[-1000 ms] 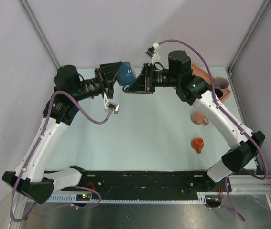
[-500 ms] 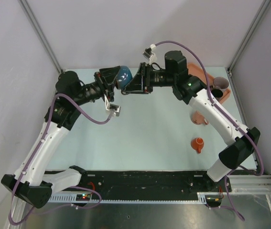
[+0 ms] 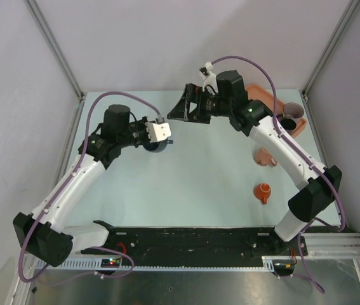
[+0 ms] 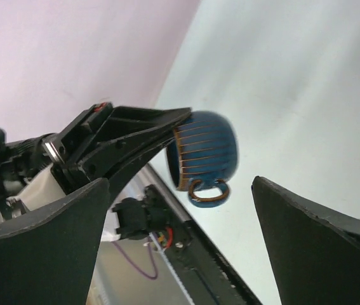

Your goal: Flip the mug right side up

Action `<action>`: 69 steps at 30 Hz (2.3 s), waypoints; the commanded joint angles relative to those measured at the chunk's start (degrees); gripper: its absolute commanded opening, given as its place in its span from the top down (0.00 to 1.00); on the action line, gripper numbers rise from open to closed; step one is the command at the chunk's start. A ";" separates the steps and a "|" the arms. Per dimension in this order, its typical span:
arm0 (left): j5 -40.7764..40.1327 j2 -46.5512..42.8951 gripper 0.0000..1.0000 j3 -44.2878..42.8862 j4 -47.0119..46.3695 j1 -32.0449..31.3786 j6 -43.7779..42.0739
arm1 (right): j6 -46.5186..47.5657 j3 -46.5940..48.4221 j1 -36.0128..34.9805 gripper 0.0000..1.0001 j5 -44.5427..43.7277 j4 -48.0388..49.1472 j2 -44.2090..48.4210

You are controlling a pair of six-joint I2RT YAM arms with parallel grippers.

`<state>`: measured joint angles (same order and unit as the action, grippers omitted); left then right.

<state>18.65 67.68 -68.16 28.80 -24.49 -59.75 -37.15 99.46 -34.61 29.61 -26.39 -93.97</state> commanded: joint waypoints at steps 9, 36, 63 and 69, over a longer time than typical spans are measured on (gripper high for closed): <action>-24.59 1.94 1.00 -2.27 8.34 0.60 61.02 | 9.91 -5.45 -9.18 0.01 -32.52 -6.94 3.06; -27.24 6.48 1.00 -11.98 10.70 0.14 75.14 | 17.64 15.84 -18.97 0.33 -46.60 -14.77 -19.47; -22.38 2.18 0.00 -15.50 2.57 8.53 64.73 | 21.18 32.45 10.95 1.00 -36.19 -19.02 -32.35; -22.37 -1.11 0.00 -7.33 2.14 10.85 63.80 | 20.87 42.80 19.96 1.00 -34.98 -15.97 -42.29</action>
<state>-4.10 68.47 -79.22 31.97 -15.29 6.22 -15.97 135.61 -18.31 -7.01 -45.98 -132.14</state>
